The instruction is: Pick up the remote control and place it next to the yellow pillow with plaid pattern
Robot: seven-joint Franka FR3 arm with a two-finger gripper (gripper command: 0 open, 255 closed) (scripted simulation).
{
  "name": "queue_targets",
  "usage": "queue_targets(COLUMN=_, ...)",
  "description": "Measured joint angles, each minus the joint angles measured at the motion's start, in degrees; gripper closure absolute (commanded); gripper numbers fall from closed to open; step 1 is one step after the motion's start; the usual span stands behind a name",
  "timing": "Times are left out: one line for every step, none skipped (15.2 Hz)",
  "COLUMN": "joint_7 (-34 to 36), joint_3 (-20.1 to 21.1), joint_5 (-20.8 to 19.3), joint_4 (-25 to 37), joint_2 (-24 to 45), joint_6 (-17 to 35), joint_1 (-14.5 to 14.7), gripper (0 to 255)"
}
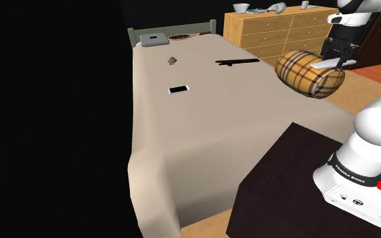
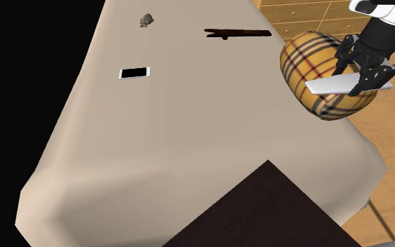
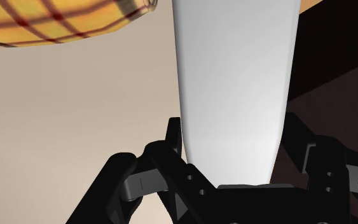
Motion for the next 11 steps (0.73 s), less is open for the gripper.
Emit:
queue_targets(joint_7=-0.2, joint_3=-0.3, joint_5=0.1, joint_4=-0.5, joint_2=0.4, joint_6=0.9, joint_1=0.0, gripper=255)
queue_targets(joint_7=-0.4, joint_3=-0.5, joint_5=0.2, joint_4=-0.9, joint_2=0.8, joint_6=1.6, joint_1=0.0, gripper=255)
queue_targets(joint_7=-0.5, joint_3=-0.7, joint_5=0.2, joint_4=-1.3, joint_2=1.0, joint_6=2.3, joint_1=0.1, gripper=255)
queue_targets(joint_7=-0.5, joint_3=-0.8, joint_5=0.2, joint_4=-1.9, joint_2=1.2, joint_6=3.1, joint_1=0.1, gripper=255)
queue_targets(joint_7=-0.6, joint_3=-1.1, joint_5=0.4, joint_4=-2.5, joint_2=1.7, joint_6=4.1, joint_1=0.1, gripper=255)
queue_targets(joint_7=-0.7, joint_3=-1.3, joint_5=0.5, joint_4=-3.1, joint_2=2.1, joint_6=5.0, joint_1=0.2, gripper=255)
queue_targets(joint_7=-0.9, joint_3=-1.5, joint_5=0.7, joint_4=-3.5, joint_2=2.6, joint_6=5.8, joint_1=0.3, gripper=255)
queue_targets(joint_7=-0.9, joint_3=-1.6, joint_5=0.9, joint_4=-3.9, joint_2=3.1, joint_6=6.7, joint_1=0.4, gripper=255)
queue_targets(joint_7=-1.2, joint_3=-1.9, joint_5=1.0, joint_4=-4.3, joint_2=3.5, joint_6=7.5, joint_1=0.4, gripper=255)
queue_targets(joint_7=-1.4, joint_3=-2.1, joint_5=1.2, joint_4=-4.6, joint_2=3.9, joint_6=8.2, joint_1=0.4, gripper=255)
queue_targets(joint_7=-1.7, joint_3=-2.4, joint_5=1.5, joint_4=-4.9, joint_2=4.7, joint_6=9.2, joint_1=0.6, gripper=255)
